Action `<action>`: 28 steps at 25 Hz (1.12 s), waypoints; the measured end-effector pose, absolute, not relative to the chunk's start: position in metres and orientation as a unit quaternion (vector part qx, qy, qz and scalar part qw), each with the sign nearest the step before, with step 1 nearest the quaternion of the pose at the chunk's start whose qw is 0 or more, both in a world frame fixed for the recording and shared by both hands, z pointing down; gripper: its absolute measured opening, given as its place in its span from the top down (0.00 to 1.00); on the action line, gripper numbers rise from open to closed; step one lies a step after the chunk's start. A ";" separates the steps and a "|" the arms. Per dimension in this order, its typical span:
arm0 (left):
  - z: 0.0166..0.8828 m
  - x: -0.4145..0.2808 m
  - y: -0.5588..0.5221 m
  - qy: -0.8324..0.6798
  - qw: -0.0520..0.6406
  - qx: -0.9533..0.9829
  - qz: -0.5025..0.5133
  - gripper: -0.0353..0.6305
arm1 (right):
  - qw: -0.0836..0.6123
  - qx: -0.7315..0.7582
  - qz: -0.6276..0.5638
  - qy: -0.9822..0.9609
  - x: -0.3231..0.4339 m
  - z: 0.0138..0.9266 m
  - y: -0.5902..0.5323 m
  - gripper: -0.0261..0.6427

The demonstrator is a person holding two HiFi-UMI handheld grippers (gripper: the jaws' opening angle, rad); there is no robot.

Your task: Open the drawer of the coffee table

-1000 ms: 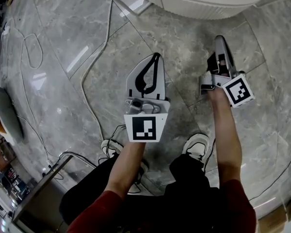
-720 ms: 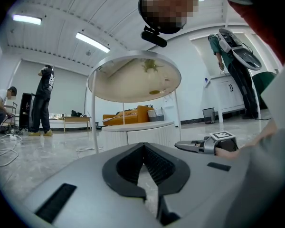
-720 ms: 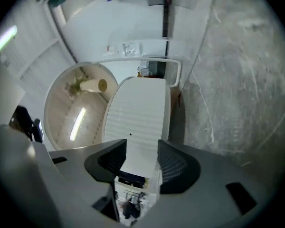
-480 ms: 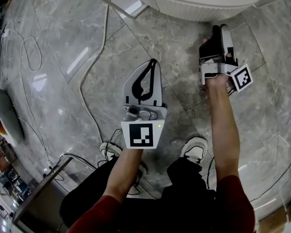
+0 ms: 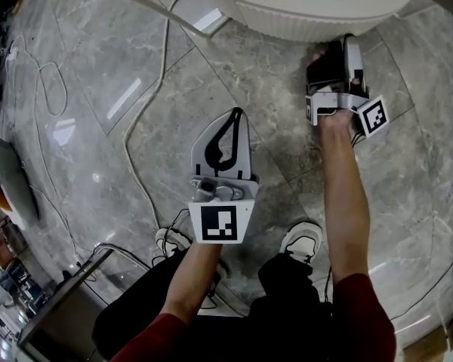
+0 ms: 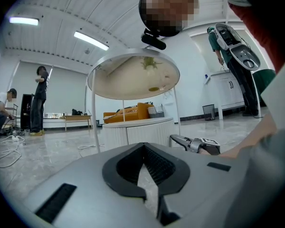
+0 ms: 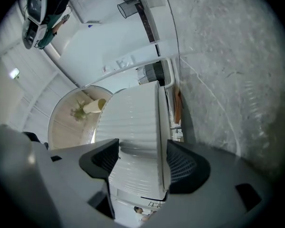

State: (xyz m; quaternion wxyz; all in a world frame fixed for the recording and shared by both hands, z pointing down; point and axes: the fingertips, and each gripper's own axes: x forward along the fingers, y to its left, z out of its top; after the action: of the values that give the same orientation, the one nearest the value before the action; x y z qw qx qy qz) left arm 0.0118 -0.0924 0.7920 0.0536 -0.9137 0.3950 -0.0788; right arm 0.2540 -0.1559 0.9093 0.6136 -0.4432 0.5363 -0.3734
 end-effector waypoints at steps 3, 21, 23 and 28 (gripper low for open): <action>0.794 0.012 -0.092 0.395 0.053 -0.914 -0.077 0.93 | 0.622 -0.429 -0.362 0.546 0.254 0.900 -0.157 0.52; 0.799 0.008 -0.084 0.398 0.036 -0.913 -0.077 0.93 | 0.609 -0.447 -0.381 0.533 0.248 0.898 -0.121 0.52; 0.798 0.007 -0.084 0.399 0.037 -0.913 -0.075 0.93 | 0.610 -0.448 -0.383 0.530 0.245 0.897 -0.108 0.52; 0.796 0.004 -0.082 0.402 0.033 -0.912 -0.068 0.93 | 0.606 -0.450 -0.385 0.531 0.240 0.895 -0.076 0.52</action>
State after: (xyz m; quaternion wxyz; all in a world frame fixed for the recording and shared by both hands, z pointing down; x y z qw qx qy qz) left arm 0.0042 -0.0822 0.7960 0.0334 -0.9124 0.4021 -0.0682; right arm 0.2398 -0.0761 0.8953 0.6060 -0.4504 0.5309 -0.3847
